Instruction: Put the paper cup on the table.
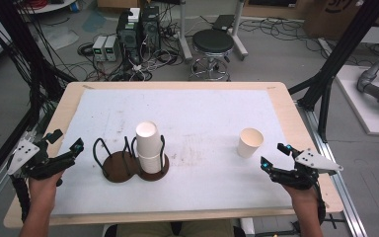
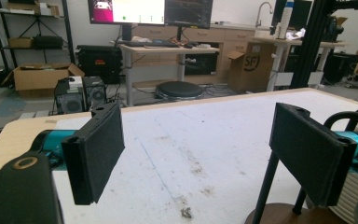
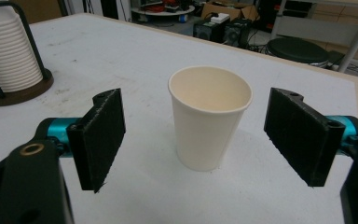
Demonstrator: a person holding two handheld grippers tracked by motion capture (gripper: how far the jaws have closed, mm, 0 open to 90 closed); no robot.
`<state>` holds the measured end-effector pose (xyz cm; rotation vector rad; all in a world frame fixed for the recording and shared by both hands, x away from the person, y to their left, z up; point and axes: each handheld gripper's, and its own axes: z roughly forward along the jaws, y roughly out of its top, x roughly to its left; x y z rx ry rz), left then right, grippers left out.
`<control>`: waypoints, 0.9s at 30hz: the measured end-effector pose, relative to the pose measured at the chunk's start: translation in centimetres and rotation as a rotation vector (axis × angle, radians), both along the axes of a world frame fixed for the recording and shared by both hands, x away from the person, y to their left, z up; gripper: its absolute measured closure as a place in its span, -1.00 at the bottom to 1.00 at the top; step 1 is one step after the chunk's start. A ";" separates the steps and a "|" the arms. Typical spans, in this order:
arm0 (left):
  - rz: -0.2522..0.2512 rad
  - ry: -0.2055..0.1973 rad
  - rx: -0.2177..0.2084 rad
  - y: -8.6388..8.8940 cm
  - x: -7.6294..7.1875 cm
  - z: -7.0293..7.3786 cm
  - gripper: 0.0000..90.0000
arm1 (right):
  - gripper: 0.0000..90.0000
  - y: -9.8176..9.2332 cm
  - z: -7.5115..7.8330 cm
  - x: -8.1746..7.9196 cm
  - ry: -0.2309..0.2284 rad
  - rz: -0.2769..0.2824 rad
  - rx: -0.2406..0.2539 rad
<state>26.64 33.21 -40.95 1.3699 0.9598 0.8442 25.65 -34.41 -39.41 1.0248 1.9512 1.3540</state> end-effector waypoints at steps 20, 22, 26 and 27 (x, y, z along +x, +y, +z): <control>0.004 0.003 0.006 0.2 -0.4 -0.1 -0.61 | -0.54 0.3 0.0 0.3 -0.002 0.008 -0.003; 0.004 0.003 0.005 0.2 -0.4 -0.2 -0.61 | -0.54 0.3 0.0 0.3 -0.007 0.011 -0.006; 0.005 0.006 0.006 0.3 -0.3 -0.2 -0.61 | -0.54 0.3 -0.1 0.3 -0.004 0.008 -0.007; 0.006 0.005 0.005 0.3 -0.3 -0.2 -0.61 | -0.54 0.3 -0.1 0.4 -0.003 0.008 -0.007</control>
